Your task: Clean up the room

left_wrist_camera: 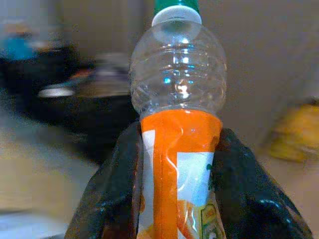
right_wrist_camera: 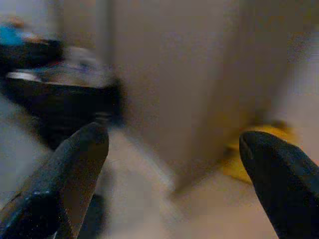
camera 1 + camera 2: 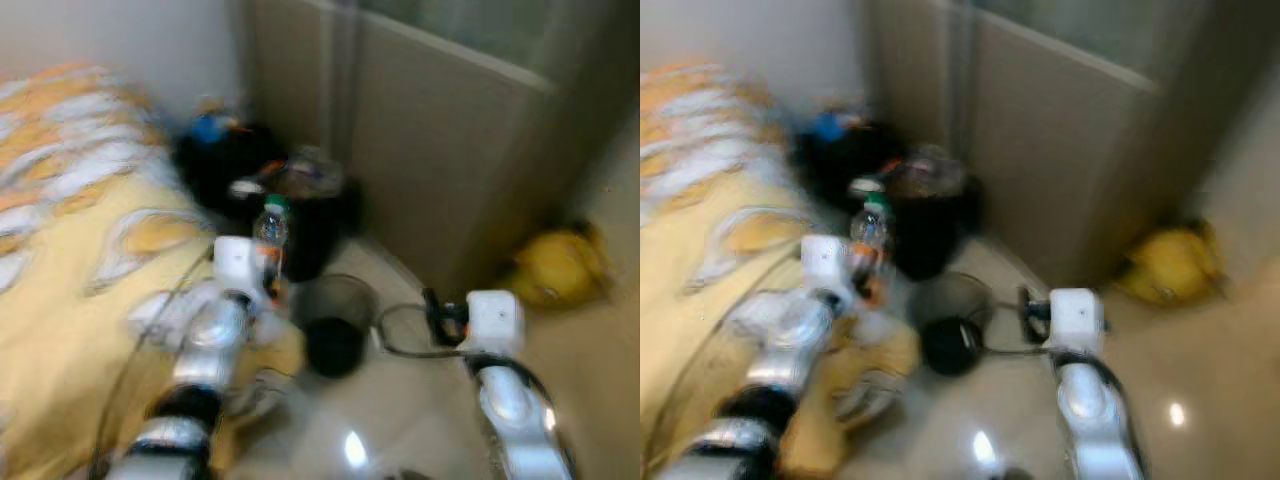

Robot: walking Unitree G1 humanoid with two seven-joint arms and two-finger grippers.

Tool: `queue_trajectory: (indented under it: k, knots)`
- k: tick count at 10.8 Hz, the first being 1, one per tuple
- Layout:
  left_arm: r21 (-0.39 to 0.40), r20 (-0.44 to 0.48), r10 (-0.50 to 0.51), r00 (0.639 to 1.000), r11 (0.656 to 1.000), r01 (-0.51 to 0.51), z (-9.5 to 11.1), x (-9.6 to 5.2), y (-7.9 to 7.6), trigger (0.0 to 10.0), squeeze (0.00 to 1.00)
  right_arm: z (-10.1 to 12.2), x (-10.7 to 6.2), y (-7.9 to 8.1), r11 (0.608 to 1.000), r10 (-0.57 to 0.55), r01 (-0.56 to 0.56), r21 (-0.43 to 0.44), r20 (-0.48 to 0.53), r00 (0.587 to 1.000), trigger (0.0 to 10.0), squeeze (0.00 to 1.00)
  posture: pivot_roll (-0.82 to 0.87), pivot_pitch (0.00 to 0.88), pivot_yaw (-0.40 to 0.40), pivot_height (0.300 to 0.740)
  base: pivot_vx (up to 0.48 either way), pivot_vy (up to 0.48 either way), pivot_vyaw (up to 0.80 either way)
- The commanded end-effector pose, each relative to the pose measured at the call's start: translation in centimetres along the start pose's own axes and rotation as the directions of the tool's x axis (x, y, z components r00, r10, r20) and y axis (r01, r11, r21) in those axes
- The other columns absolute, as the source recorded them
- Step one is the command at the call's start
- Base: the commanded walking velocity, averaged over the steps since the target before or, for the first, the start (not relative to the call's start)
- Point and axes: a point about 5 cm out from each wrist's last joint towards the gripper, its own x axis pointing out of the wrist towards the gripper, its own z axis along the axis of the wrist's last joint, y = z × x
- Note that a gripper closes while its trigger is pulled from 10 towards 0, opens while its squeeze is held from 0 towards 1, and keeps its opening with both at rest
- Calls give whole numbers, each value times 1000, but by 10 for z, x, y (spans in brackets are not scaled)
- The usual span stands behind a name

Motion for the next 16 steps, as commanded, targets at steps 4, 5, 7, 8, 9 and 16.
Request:
queue_trajectory:
  k: [4,5,7,8,9,16]
  knots:
    - [22,-3,71,997,997,-71,9,9,7,10000,0,6,3,13,998,57,-57,11,35,998,10000,0,-155,0,85,740,392,-189,-17]
    - [29,1,80,997,996,-80,10,9,8,10000,0,4,2,14,998,60,-61,15,28,998,10000,0,-153,0,85,740,405,-251,538]
    - [14,-9,152,988,988,-152,11,11,15,10000,0,0,0,16,996,81,-81,22,10,997,10000,0,-149,0,83,740,412,-124,513]
    - [0,-26,174,984,985,-174,8,10,17,10000,0,-1,0,20,995,102,-102,15,4,995,10000,0,-147,0,80,740,428,0,513]
    - [6,-33,168,985,986,-167,6,10,16,10000,0,-2,0,21,993,114,-114,12,0,994,10000,0,-145,0,77,740,428,0,513]
    - [9,-146,76,986,997,-75,-28,1,-24,10000,0,-8,-13,8,980,195,-198,-29,-83,977,10000,0,-152,0,-30,740,312,0,431]
